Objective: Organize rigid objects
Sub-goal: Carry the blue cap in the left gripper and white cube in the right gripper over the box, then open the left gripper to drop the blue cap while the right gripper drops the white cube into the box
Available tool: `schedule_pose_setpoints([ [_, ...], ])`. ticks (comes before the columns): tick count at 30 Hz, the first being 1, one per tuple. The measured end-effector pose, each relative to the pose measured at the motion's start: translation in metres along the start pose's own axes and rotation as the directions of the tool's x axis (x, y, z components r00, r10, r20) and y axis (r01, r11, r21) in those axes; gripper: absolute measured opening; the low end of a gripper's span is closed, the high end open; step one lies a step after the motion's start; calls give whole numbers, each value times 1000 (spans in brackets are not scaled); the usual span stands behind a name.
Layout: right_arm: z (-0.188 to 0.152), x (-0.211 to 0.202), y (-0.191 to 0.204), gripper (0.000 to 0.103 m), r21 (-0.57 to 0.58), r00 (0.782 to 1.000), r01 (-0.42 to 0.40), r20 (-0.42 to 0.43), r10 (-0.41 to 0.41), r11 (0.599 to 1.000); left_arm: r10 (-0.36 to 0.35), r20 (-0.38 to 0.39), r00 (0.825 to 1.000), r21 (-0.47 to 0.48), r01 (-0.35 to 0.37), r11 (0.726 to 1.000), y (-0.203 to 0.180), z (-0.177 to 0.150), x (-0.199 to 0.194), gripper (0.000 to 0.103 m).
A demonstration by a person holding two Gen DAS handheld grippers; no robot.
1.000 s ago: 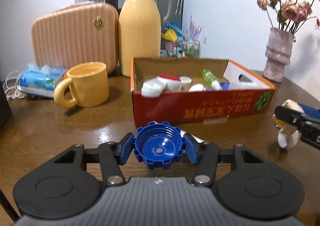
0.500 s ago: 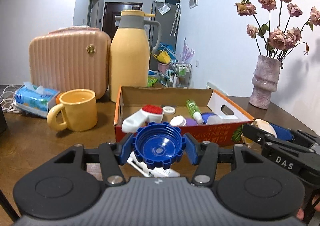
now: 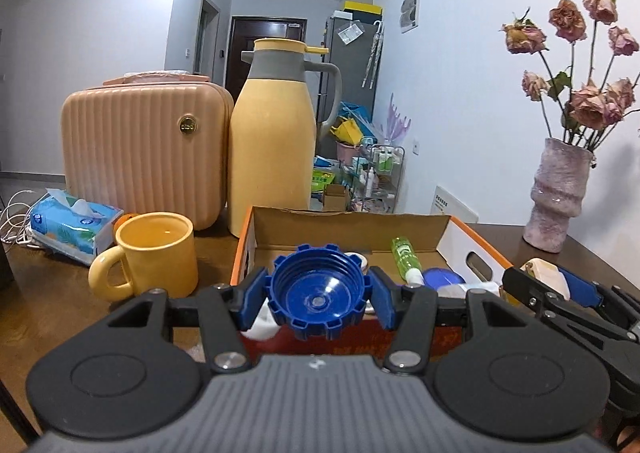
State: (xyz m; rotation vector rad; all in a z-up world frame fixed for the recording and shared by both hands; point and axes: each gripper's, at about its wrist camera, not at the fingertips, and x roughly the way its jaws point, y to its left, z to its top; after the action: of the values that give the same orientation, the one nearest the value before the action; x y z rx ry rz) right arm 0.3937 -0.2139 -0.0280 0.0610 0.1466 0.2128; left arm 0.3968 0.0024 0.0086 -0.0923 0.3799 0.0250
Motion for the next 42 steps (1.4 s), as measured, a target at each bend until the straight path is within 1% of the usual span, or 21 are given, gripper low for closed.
schedule_pose_setpoints([
  [11, 12, 39, -13, 51, 40, 999, 29, 19, -30, 999, 6, 19, 1000, -14, -5, 1000, -14, 16, 38, 55],
  [15, 16, 55, -16, 51, 53, 999, 28, 15, -29, 998, 14, 17, 1000, -27, -13, 1000, -16, 22, 54, 55],
  [19, 18, 69, -18, 51, 57, 999, 34, 12, -35, 998, 36, -1, 999, -37, -36, 999, -17, 25, 71, 55],
  [22, 19, 80, -19, 51, 55, 999, 37, 8, -37, 998, 37, -20, 999, -44, -38, 998, -16, 28, 84, 55],
  [34, 21, 118, -17, 51, 24, 999, 22, -48, -21, 999, 60, -54, 997, -29, -62, 998, -18, 34, 119, 55],
  [42, 19, 132, -14, 51, 1, 996, 4, -90, -4, 1000, 83, -82, 993, -4, -84, 996, -20, 33, 133, 55],
])
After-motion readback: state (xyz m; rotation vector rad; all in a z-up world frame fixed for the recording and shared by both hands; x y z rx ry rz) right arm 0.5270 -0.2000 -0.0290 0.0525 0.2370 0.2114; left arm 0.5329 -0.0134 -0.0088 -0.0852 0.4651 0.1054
